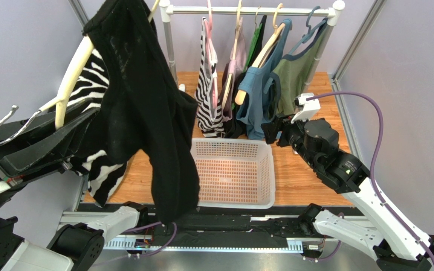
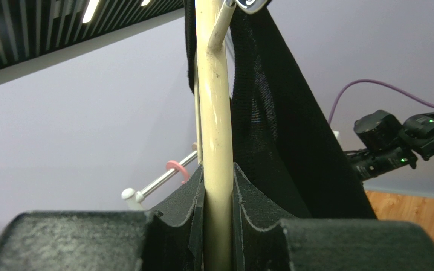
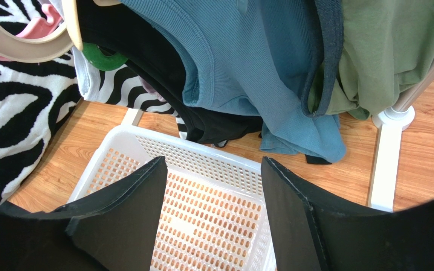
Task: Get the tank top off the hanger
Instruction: Pick up the hanger from the clothesline.
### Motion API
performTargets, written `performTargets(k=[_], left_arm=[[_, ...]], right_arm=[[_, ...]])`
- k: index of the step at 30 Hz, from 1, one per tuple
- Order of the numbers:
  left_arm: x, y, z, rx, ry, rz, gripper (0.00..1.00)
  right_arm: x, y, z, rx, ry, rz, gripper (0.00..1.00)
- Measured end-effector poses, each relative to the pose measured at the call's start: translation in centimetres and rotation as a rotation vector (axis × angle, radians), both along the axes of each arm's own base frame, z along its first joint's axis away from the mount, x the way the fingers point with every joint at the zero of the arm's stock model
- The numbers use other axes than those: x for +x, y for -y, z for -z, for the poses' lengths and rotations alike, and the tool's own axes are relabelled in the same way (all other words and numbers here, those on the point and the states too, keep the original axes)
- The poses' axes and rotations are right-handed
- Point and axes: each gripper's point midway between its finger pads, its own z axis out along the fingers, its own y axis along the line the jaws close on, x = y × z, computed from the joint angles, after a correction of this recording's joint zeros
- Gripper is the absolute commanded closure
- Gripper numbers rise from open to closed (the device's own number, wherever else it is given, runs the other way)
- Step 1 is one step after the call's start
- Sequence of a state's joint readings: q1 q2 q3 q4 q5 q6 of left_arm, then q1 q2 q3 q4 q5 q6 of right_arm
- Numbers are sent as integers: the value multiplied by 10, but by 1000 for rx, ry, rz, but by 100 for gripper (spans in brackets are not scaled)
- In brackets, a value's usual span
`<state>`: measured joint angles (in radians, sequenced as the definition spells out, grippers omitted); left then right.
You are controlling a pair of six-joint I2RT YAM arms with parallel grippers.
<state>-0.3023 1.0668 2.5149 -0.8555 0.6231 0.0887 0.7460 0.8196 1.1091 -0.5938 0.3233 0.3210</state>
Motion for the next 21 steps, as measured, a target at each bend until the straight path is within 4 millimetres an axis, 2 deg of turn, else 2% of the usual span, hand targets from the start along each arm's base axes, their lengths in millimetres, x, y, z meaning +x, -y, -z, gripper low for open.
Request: performTargets(k=[5,10,14,21], left_arm=[[-6,8,-1,11,1,59,100],[4,19,2,36,-25,106,100],[26,30,9,60,-70,136,100],[91,53,25,100,-189,166,100]], right_arm=[[-2,2,-4,10,10,0,34],[-6,5,-9,23,25,1,34],[-7,9,-13,32,37,8,35],[-10,12,-17,41,49,12,35]])
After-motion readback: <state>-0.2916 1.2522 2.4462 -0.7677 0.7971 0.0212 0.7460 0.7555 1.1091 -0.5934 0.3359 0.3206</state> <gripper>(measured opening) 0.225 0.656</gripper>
